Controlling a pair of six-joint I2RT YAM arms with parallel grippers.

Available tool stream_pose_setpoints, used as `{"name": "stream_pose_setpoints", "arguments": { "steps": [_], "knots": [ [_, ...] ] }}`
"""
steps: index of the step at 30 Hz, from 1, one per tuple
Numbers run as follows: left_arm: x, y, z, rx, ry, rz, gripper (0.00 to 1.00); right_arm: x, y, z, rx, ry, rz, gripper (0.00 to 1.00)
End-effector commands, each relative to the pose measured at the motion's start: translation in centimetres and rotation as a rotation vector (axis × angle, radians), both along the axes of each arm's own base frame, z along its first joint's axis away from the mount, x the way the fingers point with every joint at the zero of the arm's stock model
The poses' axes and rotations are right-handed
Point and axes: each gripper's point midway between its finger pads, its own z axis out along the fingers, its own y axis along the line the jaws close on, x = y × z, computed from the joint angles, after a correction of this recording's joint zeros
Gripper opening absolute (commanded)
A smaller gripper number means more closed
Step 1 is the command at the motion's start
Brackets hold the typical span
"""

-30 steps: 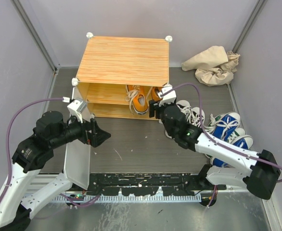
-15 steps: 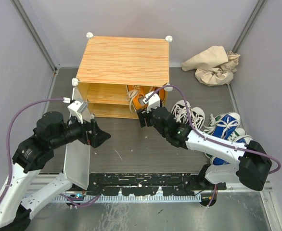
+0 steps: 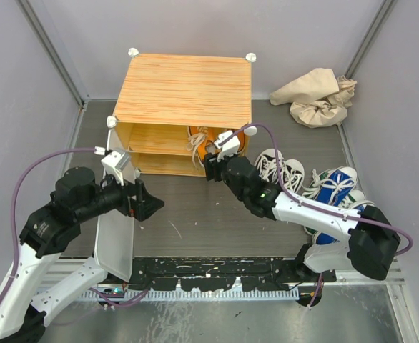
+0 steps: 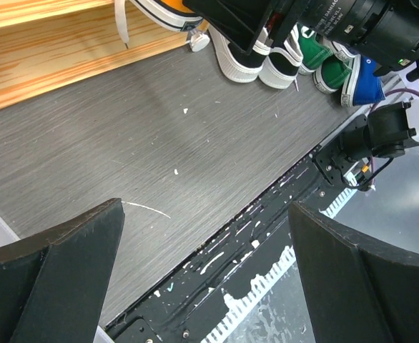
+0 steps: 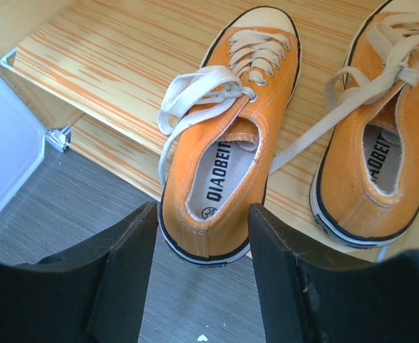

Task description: Place and organize the shoes in the shoe cabinet

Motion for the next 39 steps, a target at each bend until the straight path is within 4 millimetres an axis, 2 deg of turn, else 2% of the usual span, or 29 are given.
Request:
{"name": "stream_pose_setpoints", "arguments": {
  "steps": [1, 5, 7, 9, 13, 15, 20, 24, 29, 33, 39],
  "knots": [
    [0.3, -0.1, 0.6, -0.011, -0.043, -0.003, 0.98, 0.8, 1.1, 1.2, 0.049, -0.024, -0.011, 0.58],
    [0.1, 0.1, 0.7, -0.014, -0.048, 0.0, 0.98, 0.7, 1.4, 0.3, 0.043, 0.004, -0.004, 0.57],
    [0.1, 0.1, 0.7, -0.016, -0.051, 0.0, 0.98, 0.8, 1.2, 0.2, 0.044, 0.007, -0.016, 0.53],
    [0.1, 0.2, 0.8, -0.016, -0.052, 0.003, 0.98, 1.0, 1.1, 0.4, 0.048, -0.001, -0.03, 0.41],
    [0.0, 0.2, 0.9, -0.016, -0.052, 0.002, 0.98, 1.6, 0.7, 1.7, 0.074, -0.044, -0.064, 0.08],
    [-0.1, 0.3, 1.0, -0.017, -0.053, 0.003, 0.98, 1.9, 0.5, 3.2, 0.115, -0.082, -0.086, 0.02],
    [-0.1, 0.4, 1.0, -0.013, -0.054, 0.007, 0.98, 2.0, -0.3, 8.0, 0.241, -0.208, -0.147, 0.01],
    [-0.1, 0.5, 1.2, -0.013, -0.058, 0.011, 0.98, 2.6, -0.6, 9.8, 0.294, -0.274, -0.201, 0.01],
    [-0.1, 0.5, 1.0, -0.006, -0.053, 0.008, 0.98, 4.1, -0.6, 9.1, 0.235, -0.316, -0.267, 0.01],
    [-0.1, 0.5, 1.0, -0.001, -0.054, 0.008, 0.98, 5.3, -0.7, 7.6, 0.165, -0.328, -0.332, 0.01],
    [-0.2, 0.6, 0.9, 0.001, -0.053, 0.007, 0.98, 6.2, -2.5, 5.9, 0.149, -0.335, -0.485, 0.01]
  ]
}}
